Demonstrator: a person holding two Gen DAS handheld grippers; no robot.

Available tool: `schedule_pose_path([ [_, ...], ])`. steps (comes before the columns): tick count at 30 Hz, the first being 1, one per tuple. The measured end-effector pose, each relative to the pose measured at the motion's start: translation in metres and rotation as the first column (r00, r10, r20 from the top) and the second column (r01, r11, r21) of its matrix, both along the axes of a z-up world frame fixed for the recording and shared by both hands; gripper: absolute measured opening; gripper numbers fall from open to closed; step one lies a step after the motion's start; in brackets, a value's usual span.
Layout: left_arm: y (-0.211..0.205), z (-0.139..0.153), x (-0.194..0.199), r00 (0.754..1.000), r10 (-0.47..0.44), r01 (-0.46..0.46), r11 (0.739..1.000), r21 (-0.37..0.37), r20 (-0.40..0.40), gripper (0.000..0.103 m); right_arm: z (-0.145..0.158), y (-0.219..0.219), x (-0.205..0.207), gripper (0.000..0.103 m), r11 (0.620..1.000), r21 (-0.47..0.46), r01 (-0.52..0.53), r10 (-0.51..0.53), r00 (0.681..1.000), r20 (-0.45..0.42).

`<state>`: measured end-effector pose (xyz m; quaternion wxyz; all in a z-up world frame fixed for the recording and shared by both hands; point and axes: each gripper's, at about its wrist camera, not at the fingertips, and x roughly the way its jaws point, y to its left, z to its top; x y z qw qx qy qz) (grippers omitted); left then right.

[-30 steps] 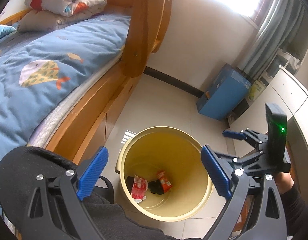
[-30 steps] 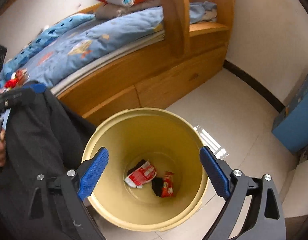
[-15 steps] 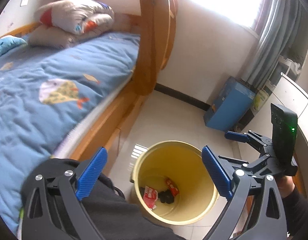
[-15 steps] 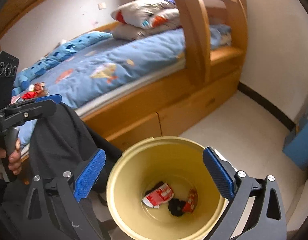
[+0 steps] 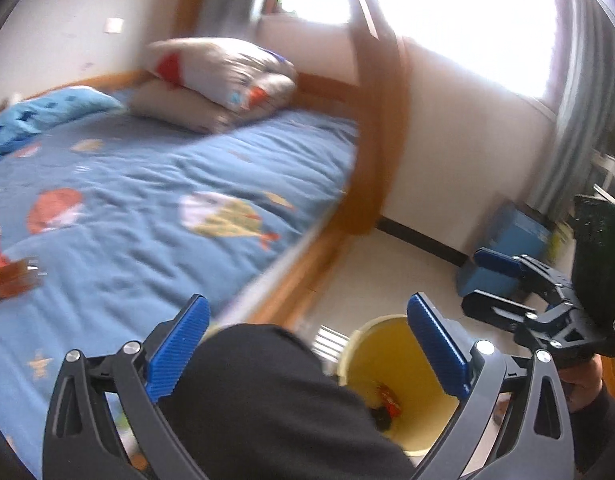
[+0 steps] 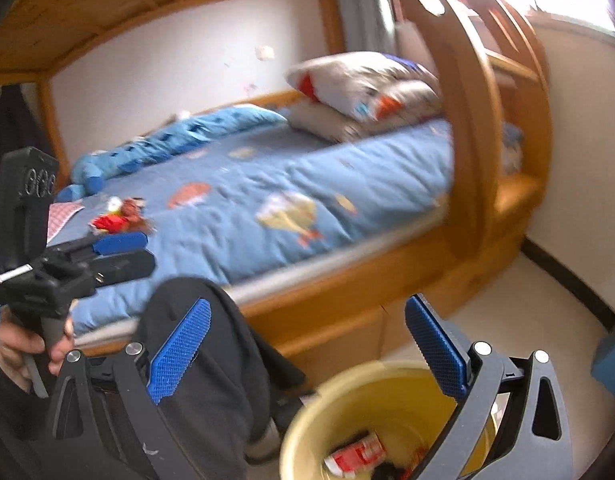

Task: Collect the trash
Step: 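Return both tools to the remaining trash on the quilt, then grasp the red cloth with the right gripper while the left grasps the white mesh bag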

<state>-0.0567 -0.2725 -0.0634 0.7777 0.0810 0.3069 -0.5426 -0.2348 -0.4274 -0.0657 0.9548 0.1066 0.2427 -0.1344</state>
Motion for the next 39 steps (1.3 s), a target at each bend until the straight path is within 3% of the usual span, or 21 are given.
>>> schedule_pose_path([
  [3, 0.028, 0.007, 0.016, 0.994, 0.094, -0.094, 0.996, -0.011, 0.048, 0.099, 0.010, 0.021, 0.029, 0.094, 0.996, -0.027, -0.088, 0.090, 0.994, 0.067],
  [8, 0.083, 0.014, 0.053, 0.958, 0.267, -0.269, 0.963, -0.001, 0.106, 0.099, 0.019, 0.052, 0.083, 0.095, 0.976, -0.042, -0.212, 0.215, 0.969, 0.122],
  [16, 0.180, 0.018, 0.109, 0.852, 0.518, -0.518, 0.855, -0.019, 0.081, 0.099, 0.029, 0.108, 0.167, 0.095, 0.912, -0.024, -0.409, 0.407, 0.898, 0.168],
  [20, 0.216, 0.021, 0.128, 0.802, 0.589, -0.590, 0.807, -0.013, 0.103, 0.099, 0.029, 0.136, 0.205, 0.095, 0.876, -0.019, -0.482, 0.479, 0.864, 0.159],
  [25, 0.254, 0.020, 0.164, 0.702, 0.693, -0.703, 0.711, 0.002, 0.167, 0.099, 0.021, 0.175, 0.257, 0.094, 0.839, -0.009, -0.544, 0.541, 0.831, 0.130],
  [28, 0.274, 0.010, 0.185, 0.658, 0.737, -0.747, 0.665, 0.010, 0.155, 0.099, 0.013, 0.197, 0.285, 0.094, 0.815, -0.005, -0.579, 0.576, 0.810, 0.110],
  [33, 0.306, -0.014, 0.203, 0.618, 0.783, -0.784, 0.620, -0.012, 0.066, 0.099, -0.002, 0.227, 0.326, 0.094, 0.779, -0.021, -0.626, 0.626, 0.777, 0.061],
  [39, 0.328, -0.032, 0.215, 0.584, 0.811, -0.812, 0.584, -0.008, 0.037, 0.099, -0.022, 0.253, 0.373, 0.085, 0.772, -0.087, -0.629, 0.629, 0.776, -0.031],
])
